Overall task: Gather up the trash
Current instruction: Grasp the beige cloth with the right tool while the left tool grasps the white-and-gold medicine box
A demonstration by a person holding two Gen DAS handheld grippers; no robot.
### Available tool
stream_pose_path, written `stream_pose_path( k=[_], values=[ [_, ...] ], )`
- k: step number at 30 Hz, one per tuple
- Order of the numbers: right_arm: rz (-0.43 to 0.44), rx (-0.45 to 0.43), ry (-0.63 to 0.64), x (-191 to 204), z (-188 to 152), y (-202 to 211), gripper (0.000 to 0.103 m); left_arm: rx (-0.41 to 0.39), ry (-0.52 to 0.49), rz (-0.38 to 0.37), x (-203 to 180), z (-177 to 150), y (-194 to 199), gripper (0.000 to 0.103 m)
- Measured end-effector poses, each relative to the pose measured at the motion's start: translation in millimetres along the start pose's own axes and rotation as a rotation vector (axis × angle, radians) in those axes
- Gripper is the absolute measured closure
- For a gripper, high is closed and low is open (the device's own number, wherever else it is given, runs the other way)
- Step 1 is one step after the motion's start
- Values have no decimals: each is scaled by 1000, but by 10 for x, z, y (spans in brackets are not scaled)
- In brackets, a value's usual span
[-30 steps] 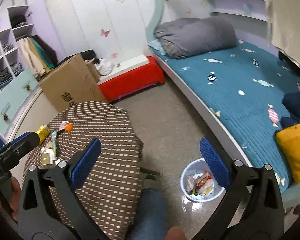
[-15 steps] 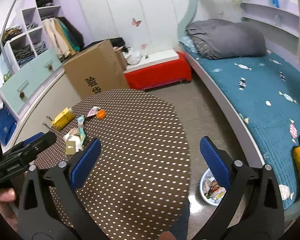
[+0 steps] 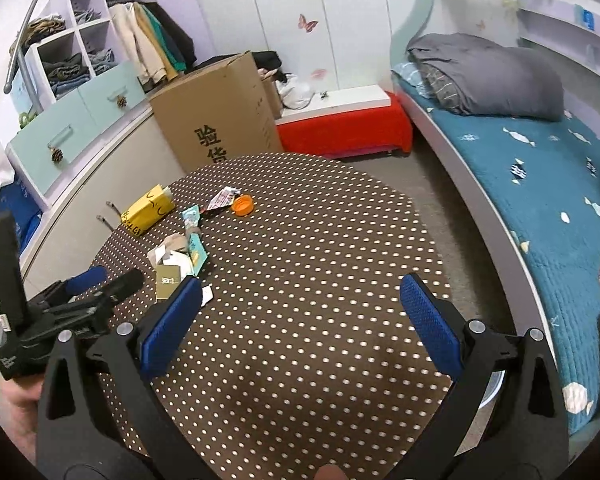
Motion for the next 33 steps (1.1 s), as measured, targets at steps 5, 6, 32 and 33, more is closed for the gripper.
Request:
stream_pose_path(
  k=[5, 6, 32, 33],
  values=[
    [20, 31, 4, 42, -39, -163, 6, 39, -5, 16, -5, -46, -220, 8],
    [23, 37, 4, 36, -44, -179, 6, 46, -8, 18, -18, -55, -260, 8],
    [108, 164, 109, 595, -78, -876, 6, 54, -14, -49, 455, -444, -239, 56],
    [114, 167, 119, 658, -64, -924, 6, 52, -3, -42, 514, -450, -223, 56]
  ],
)
Point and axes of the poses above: each gripper's, at about its wrist camera, not at the fingertips, and y roughly against the way its jaws point, x to its left, z to its top, the point moved 6 cm from there along -y, roughly the way its jaws point, and after that the axes turned 6 degrees about z, right-handed, at the moved point
